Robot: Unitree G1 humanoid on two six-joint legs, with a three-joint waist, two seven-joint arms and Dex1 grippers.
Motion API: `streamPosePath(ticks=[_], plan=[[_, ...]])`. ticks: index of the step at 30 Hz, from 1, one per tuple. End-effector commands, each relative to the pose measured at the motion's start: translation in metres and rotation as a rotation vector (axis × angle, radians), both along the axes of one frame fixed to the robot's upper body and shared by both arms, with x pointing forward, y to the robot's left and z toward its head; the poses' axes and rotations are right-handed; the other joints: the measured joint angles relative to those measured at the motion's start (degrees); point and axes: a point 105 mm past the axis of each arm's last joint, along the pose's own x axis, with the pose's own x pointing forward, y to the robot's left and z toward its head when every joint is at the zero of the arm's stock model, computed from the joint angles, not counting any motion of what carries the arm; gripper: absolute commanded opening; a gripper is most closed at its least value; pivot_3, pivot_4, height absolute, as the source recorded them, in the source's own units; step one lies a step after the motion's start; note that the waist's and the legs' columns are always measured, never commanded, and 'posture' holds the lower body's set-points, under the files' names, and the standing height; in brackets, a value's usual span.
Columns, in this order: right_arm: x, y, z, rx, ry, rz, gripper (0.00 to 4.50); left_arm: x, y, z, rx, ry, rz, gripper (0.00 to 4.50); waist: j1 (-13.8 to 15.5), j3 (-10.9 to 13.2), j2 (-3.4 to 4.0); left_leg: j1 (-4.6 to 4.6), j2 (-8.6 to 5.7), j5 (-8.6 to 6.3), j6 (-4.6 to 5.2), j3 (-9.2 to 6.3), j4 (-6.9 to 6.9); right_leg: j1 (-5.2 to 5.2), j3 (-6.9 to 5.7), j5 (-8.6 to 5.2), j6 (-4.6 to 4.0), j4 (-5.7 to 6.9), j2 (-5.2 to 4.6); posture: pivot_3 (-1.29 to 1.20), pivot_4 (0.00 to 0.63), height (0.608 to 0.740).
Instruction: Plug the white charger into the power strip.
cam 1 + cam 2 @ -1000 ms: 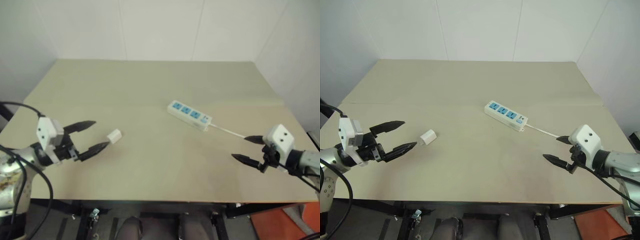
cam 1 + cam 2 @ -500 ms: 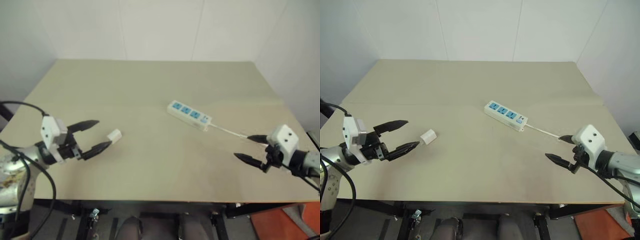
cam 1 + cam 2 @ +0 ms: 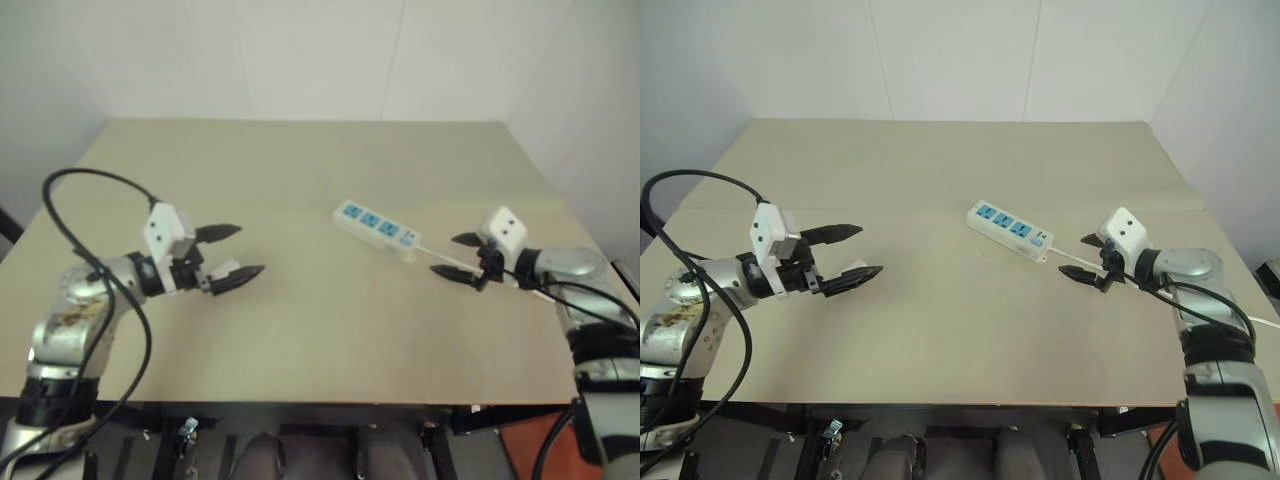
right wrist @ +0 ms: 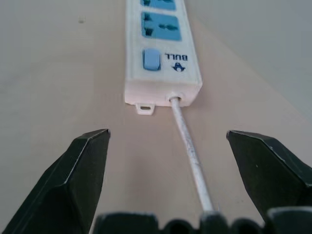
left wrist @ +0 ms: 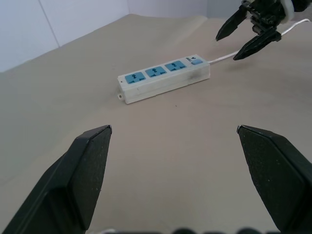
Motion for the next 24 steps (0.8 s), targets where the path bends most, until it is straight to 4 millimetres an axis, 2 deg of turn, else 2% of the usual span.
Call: streamPosePath(ticks=[1,8,9,12,22,24], plan=[[0.012,-0.003,-0.001,-0.007,0.012,-0.036,4.49,0.001,-0.011,0.011,0.015,-0.068,-0.034,4.50,-0.29,0.00,0.00,0.00,0.00,0.00,0.00,-0.01,0.00,0.01,0.00,0.00,0.00,0.01,0.00,0.00,0.150,0.740],[0.019,0.004,-0.016,0.004,0.086,-0.051,4.49,0.008,-0.029,0.009,0.025,-0.081,-0.050,4.50,-0.60,0.00,0.00,-0.03,-0.03,0.00,0.00,-0.03,0.00,0.01,0.00,0.02,0.00,0.01,-0.03,0.00,0.150,0.740],[0.018,0.005,-0.018,0.017,0.101,-0.048,4.32,0.009,-0.029,0.006,0.029,-0.071,-0.039,4.50,-0.69,0.00,0.00,-0.02,-0.03,0.00,0.00,-0.04,0.00,0.01,0.00,0.02,0.00,0.02,-0.03,0.00,0.150,0.740],[0.019,0.008,-0.022,0.028,0.136,-0.058,3.58,0.010,-0.027,-0.002,0.029,-0.045,-0.020,4.50,-0.86,0.00,0.00,0.04,-0.03,0.00,0.00,-0.03,0.00,0.02,0.03,0.05,0.00,0.05,-0.02,0.00,0.150,0.740],[0.021,0.010,-0.019,0.014,0.118,-0.050,0.17,0.008,-0.033,-0.001,-0.001,-0.074,-0.025,4.50,-0.80,0.00,0.00,0.07,-0.03,0.00,0.00,-0.03,0.00,0.03,0.06,0.05,0.00,0.08,0.00,0.00,0.150,0.740],[0.021,0.012,-0.018,0.008,0.111,-0.036,0.01,0.008,-0.034,0.003,-0.029,-0.079,-0.031,4.50,-0.80,0.00,0.00,0.06,-0.03,0.00,-0.01,-0.03,0.00,0.03,0.06,0.05,0.00,0.07,-0.01,0.00,0.150,0.740]])
